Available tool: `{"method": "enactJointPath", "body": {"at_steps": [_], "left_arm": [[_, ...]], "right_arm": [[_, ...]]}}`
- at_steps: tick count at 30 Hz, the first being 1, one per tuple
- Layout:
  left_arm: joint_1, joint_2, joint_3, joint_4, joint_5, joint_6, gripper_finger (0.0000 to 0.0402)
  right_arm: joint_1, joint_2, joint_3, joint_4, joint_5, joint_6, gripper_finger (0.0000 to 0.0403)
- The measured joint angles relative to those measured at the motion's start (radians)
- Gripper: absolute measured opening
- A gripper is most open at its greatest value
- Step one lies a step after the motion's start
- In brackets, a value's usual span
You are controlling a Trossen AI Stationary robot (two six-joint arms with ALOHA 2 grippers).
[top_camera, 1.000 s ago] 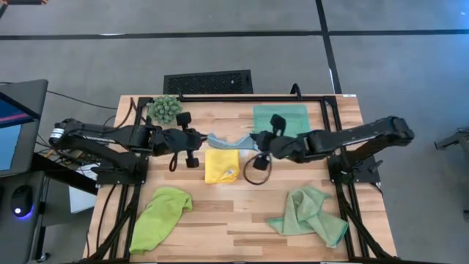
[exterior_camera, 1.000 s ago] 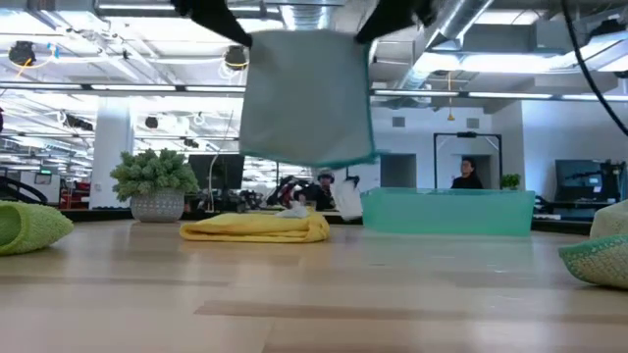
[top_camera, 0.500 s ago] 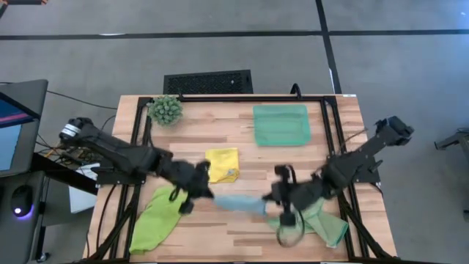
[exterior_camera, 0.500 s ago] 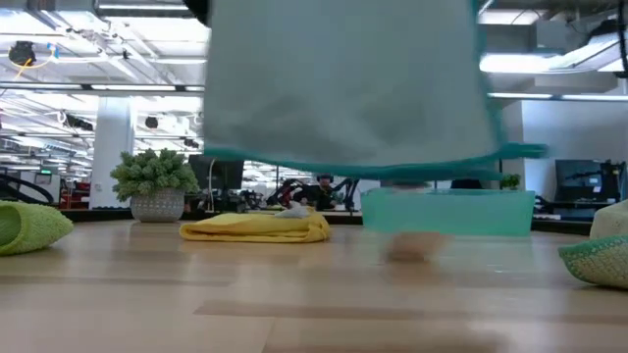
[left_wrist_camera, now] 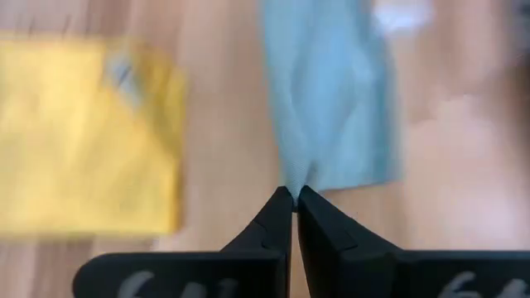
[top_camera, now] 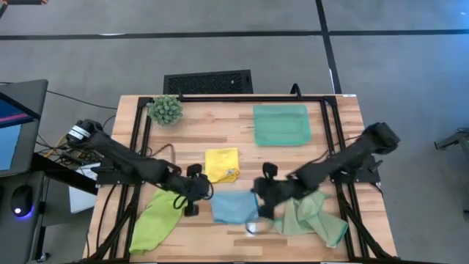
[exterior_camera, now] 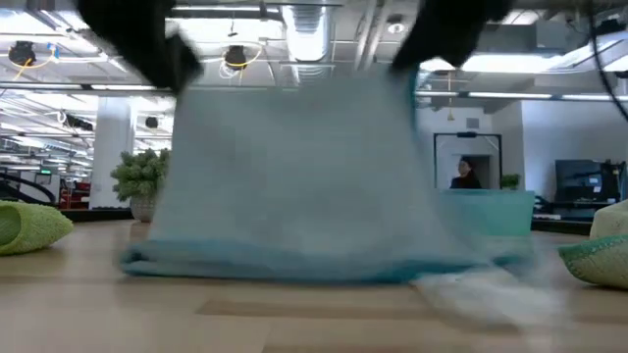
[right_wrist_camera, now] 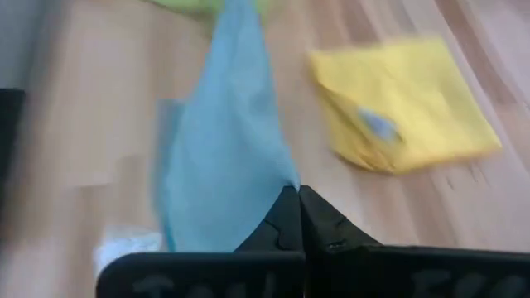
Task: Fold microfiber towels
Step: Fold the blue microfiber cloth
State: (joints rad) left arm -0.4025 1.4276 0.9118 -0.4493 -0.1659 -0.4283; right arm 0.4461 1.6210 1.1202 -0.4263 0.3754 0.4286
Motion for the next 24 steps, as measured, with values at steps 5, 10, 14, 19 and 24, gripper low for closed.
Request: {"method": "enactJointPath", "body": {"at_steps": [5,10,14,19,24], "left_arm": [[0.101,0.037,-0.114,0.046,-0.034,0.010,0.0000],[0.126,0.027,-0.132,0.055,-0.064,0.096,0.0000],[0.107,0.027,-0.126,0.078,0.071,0.132,0.0000],[0.076,0.027,-0.127,0.115,0.114,0.132,0.0000],[0.049,0.027,-0.127,0.224,0.140,0.151,0.0000]], "right_arm": [[-0.128,0.122,-0.029,0.021,0.032,0.028,0.0000],[-0.155,0.190,-0.031,0.045,0.047,-0.088,0.0000],[-0.131,0.192,-0.029,0.043,0.061,-0.108,0.0000],[-0.083,0.128,-0.029,0.054,0.073,-0.144,0.0000],[-0.019,0.102,-0.029,0.015,0.056,-0.138,0.0000]]}}
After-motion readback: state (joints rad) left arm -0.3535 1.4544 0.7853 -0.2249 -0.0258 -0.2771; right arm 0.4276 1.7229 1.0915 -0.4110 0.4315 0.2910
